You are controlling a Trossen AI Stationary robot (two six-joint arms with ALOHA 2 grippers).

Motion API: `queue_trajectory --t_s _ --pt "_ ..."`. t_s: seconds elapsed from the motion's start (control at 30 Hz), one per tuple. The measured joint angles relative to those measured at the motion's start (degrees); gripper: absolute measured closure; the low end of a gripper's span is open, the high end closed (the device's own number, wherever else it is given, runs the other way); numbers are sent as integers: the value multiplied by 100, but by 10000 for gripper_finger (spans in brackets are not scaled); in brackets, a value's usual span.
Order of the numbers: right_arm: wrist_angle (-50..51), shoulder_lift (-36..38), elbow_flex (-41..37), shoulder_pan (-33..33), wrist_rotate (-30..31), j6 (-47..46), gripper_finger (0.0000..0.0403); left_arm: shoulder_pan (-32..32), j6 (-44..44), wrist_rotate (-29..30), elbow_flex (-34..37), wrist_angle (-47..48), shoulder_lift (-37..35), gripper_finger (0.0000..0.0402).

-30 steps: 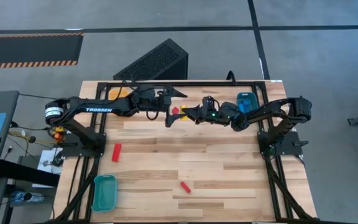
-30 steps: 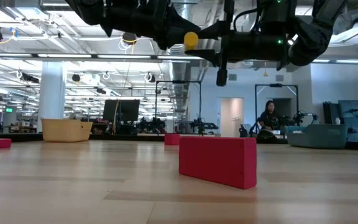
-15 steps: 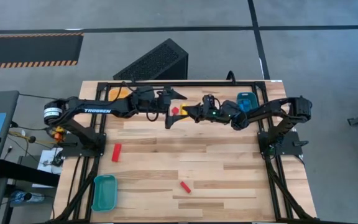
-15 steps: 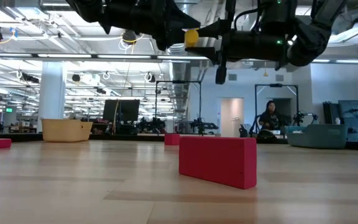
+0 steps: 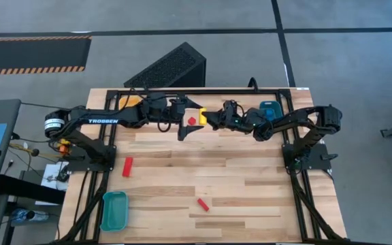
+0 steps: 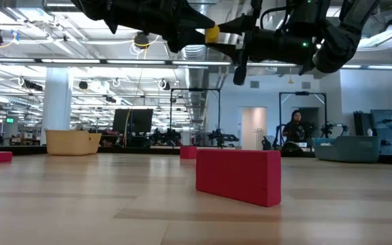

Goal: Sort & place blocks by color
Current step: Put the yellow block into the yellow bin

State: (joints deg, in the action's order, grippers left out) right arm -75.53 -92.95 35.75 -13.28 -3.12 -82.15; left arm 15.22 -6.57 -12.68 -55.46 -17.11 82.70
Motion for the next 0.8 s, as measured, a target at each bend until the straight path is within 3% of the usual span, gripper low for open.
queue_trajectory --t_s 0.57,0.73,0.8 --pt "584 -2 490 55 -52 271 260 -4 -211 85 0 -30 -2 24" --pt "617 -2 531 58 -104 272 260 -15 -416 -443 0 -34 -2 24" --pt "619 -2 533 59 -195 291 257 -48 -421 -402 0 -34 -4 24"
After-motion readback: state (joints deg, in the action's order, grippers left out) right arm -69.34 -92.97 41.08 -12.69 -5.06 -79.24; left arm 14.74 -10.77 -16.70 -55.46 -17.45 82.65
